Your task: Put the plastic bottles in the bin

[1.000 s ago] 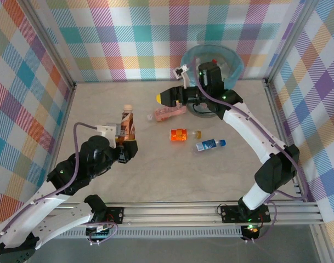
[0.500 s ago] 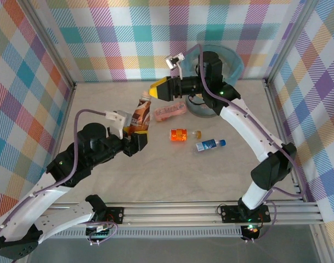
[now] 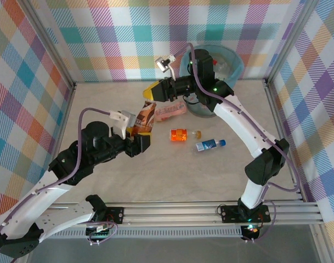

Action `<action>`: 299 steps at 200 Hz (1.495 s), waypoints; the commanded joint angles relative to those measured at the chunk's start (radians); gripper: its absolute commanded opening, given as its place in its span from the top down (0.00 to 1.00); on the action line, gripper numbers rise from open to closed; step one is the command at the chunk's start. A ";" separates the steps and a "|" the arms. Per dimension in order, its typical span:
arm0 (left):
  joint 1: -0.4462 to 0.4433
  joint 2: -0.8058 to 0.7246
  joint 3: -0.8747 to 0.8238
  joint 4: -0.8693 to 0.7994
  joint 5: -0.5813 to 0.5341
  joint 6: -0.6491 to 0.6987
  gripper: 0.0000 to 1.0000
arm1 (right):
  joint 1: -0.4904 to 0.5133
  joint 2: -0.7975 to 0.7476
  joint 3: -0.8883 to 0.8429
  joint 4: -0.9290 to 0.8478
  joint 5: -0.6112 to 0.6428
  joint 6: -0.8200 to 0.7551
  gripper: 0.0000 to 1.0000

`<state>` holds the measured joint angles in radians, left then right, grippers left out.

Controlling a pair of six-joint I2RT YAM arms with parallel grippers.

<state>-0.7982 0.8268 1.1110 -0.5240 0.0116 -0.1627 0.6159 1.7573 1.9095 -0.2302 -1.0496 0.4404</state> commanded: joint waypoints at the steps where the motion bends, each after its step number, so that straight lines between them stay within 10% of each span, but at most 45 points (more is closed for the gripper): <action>1: -0.006 -0.031 0.037 0.024 -0.037 0.001 0.33 | 0.000 0.003 0.027 -0.020 -0.027 -0.014 0.81; 57: -0.006 -0.056 0.043 -0.005 -0.110 -0.014 0.04 | -0.001 -0.007 0.173 -0.237 0.155 -0.144 0.85; 158: -0.007 -0.151 -0.002 -0.030 -0.261 -0.029 0.00 | -0.138 -0.002 0.410 -0.510 0.717 -0.399 0.88; 234: -0.006 0.027 0.015 0.051 -0.227 -0.011 0.00 | -0.189 0.151 0.576 -0.560 1.290 -0.667 0.88; 299: -0.006 0.207 0.080 0.142 -0.145 -0.042 0.00 | -0.212 0.245 0.585 -0.478 1.491 -0.803 0.88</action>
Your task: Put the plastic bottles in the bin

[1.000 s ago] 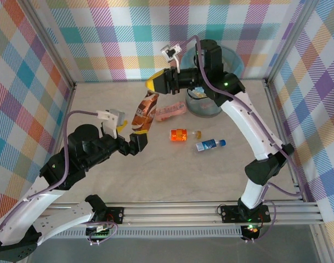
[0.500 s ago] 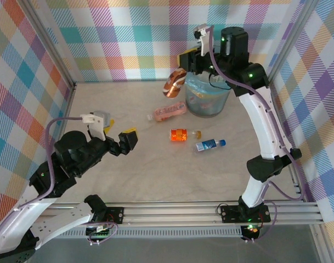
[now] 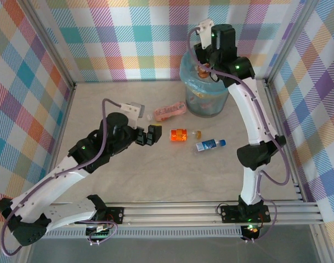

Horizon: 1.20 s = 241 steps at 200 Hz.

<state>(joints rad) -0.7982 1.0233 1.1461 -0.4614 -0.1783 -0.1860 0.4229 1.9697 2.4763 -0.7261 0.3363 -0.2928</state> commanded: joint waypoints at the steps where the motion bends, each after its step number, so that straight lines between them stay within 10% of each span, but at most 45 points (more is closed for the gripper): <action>1: -0.007 0.011 0.044 0.080 0.045 -0.021 0.00 | -0.019 0.033 0.017 0.018 0.105 -0.070 0.88; 74: -0.007 -0.013 -0.012 0.083 0.006 -0.082 0.00 | -0.058 0.135 0.018 0.103 0.127 -0.141 0.83; 152: -0.007 -0.076 -0.059 0.077 -0.052 -0.099 0.00 | -0.003 0.216 0.007 0.236 0.271 -0.320 0.31; 241: -0.006 -0.109 -0.077 0.040 -0.069 -0.102 0.00 | -0.002 0.216 0.001 0.066 0.213 -0.135 0.26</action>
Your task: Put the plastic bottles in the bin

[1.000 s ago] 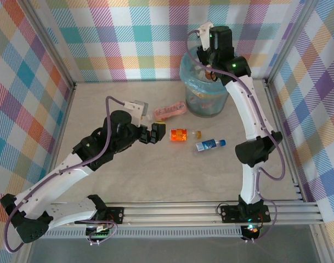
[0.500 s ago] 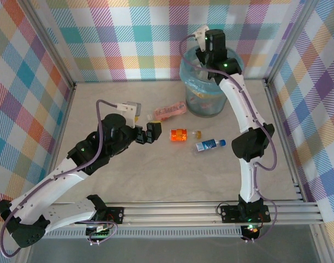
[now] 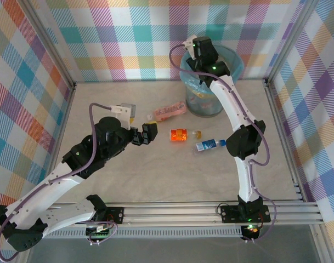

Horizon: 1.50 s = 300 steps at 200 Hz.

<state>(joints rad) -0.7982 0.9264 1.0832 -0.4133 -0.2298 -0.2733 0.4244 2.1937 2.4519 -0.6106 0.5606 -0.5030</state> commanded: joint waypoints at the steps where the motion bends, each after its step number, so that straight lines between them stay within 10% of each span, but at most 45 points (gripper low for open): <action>1: -0.006 -0.013 -0.014 -0.008 -0.017 -0.015 0.00 | -0.003 -0.007 0.025 -0.052 -0.011 0.077 0.26; 145: -0.006 -0.011 -0.055 -0.015 -0.050 -0.024 0.00 | -0.097 0.032 -0.064 -0.195 -0.167 0.386 0.37; 300: -0.001 0.054 0.002 -0.028 -0.076 -0.018 0.00 | -0.104 -0.169 0.067 -0.257 -0.577 0.627 0.16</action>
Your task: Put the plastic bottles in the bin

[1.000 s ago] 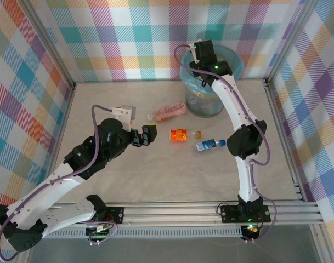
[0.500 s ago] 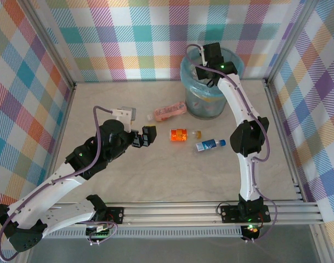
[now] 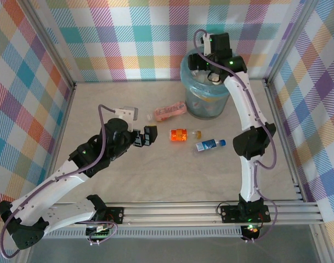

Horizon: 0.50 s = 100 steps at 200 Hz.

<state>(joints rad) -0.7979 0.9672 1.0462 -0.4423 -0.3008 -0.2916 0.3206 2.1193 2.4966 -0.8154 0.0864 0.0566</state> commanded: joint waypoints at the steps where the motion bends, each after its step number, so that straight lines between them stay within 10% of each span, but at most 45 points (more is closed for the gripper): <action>1: -0.001 0.014 0.040 0.002 -0.004 0.001 0.00 | -0.001 -0.096 0.021 -0.056 -0.102 0.068 0.17; 100: 0.002 0.088 0.047 0.018 0.005 -0.024 0.00 | -0.021 -0.272 -0.431 -0.056 -0.178 0.108 0.60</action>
<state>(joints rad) -0.7979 1.0248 1.0538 -0.4419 -0.2993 -0.2993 0.3134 1.8210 2.0945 -0.8597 -0.0040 0.1398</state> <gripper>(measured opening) 0.998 0.415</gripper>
